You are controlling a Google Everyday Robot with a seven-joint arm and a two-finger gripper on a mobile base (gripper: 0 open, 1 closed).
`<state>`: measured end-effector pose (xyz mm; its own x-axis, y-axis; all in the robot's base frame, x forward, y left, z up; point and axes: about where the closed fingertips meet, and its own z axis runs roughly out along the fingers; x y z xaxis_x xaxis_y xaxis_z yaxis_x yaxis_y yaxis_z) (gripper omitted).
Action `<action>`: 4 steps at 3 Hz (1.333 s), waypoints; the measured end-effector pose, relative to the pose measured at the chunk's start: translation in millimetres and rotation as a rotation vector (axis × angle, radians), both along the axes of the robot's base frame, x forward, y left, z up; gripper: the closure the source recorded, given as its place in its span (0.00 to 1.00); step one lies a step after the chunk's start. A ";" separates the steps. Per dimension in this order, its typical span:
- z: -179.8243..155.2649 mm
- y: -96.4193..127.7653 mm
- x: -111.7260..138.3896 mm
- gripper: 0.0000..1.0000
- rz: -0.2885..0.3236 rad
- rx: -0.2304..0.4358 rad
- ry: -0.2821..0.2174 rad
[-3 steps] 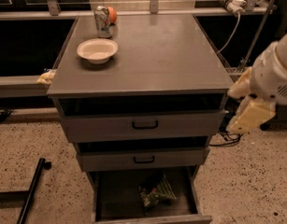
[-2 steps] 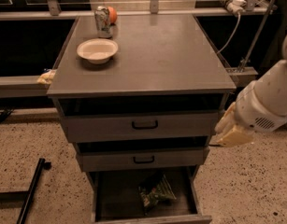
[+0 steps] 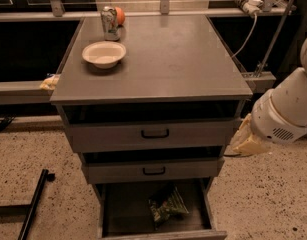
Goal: Pick green jalapeno chip bag from bottom drawer and place on counter
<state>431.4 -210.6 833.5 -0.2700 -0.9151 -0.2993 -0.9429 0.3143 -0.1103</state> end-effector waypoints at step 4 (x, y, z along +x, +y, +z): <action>-266.9 78.4 -6.1 1.00 0.047 0.312 0.099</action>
Offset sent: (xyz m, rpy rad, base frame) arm 0.0350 0.0817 -0.3312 0.3613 -0.0551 -0.0255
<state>425.3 -132.3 566.6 -0.2710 -0.7954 -0.5421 -0.9586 0.2741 0.0772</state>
